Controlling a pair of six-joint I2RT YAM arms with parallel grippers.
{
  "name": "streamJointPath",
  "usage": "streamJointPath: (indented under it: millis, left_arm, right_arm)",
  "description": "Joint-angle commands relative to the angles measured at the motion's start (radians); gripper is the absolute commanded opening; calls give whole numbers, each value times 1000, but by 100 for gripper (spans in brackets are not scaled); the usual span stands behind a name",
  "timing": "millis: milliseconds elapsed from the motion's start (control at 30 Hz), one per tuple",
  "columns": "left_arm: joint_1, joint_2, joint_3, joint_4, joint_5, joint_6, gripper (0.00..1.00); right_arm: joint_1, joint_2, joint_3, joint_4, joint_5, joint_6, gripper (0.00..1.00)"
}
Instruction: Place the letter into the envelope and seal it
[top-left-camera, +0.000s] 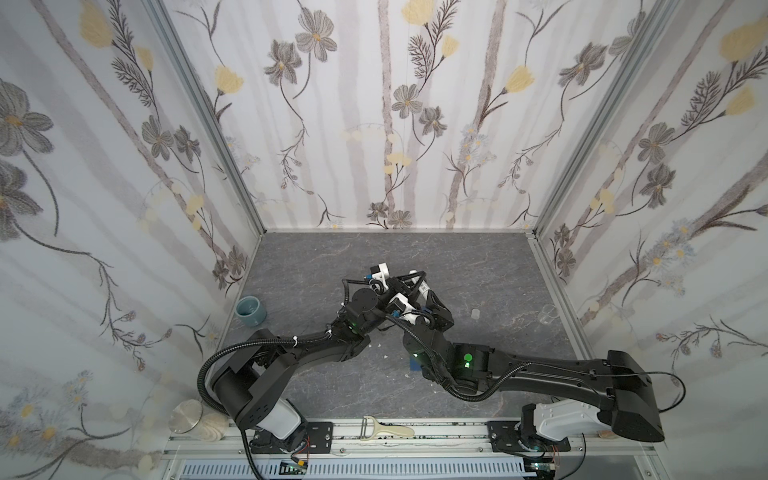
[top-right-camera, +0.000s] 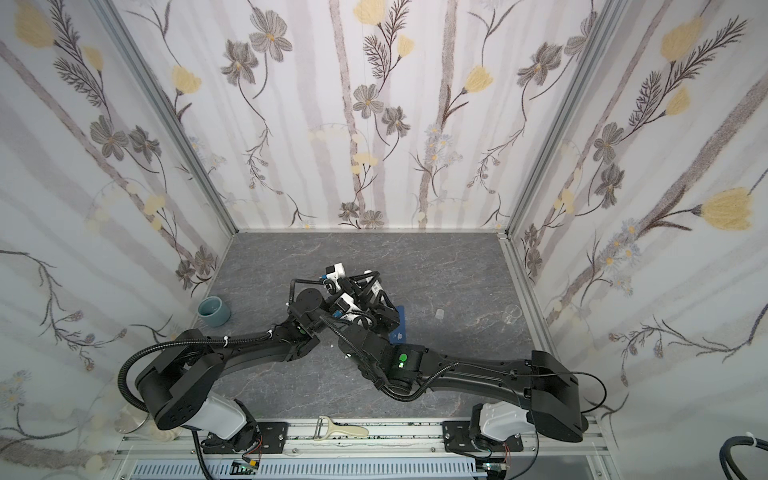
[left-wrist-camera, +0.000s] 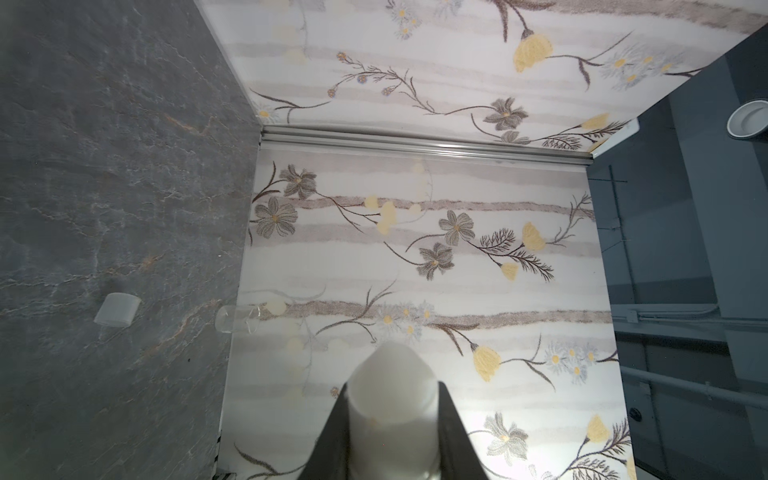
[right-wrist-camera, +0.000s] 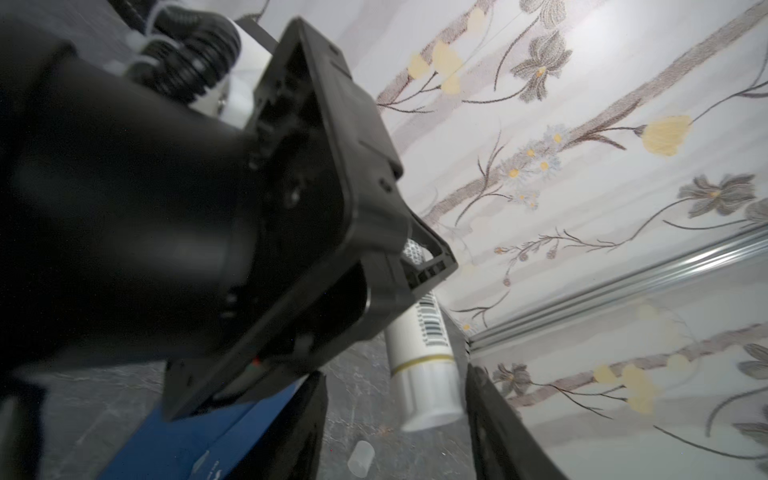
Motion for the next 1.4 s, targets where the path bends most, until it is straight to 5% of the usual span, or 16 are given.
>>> streamJointPath:
  millis: [0,200,500,900,1133,1367]
  left_arm:
    - [0,-3,10,93,-6,12,0]
    - [19,9,18,95,-60,53,0]
    - [16,3,25,101,-130,97,0]
    - [-18,31,50,104,-186,124,0]
    - [-18,32,45,109,-195,129,0]
    - [-19,30,37,112,-191,129,0]
  right_arm:
    - [-4,-61,-7,-52,-266,312,55]
    - [-100,-295,-145,7,-561,706,60]
    - [-423,-536,-446,460,-1013,1156,67]
    - [-535,-322,-430,711,-1191,1338,66]
    - [-538,-272,-415,730,-1222,1360,41]
    - [-543,-265,-415,707,-1207,1362,30]
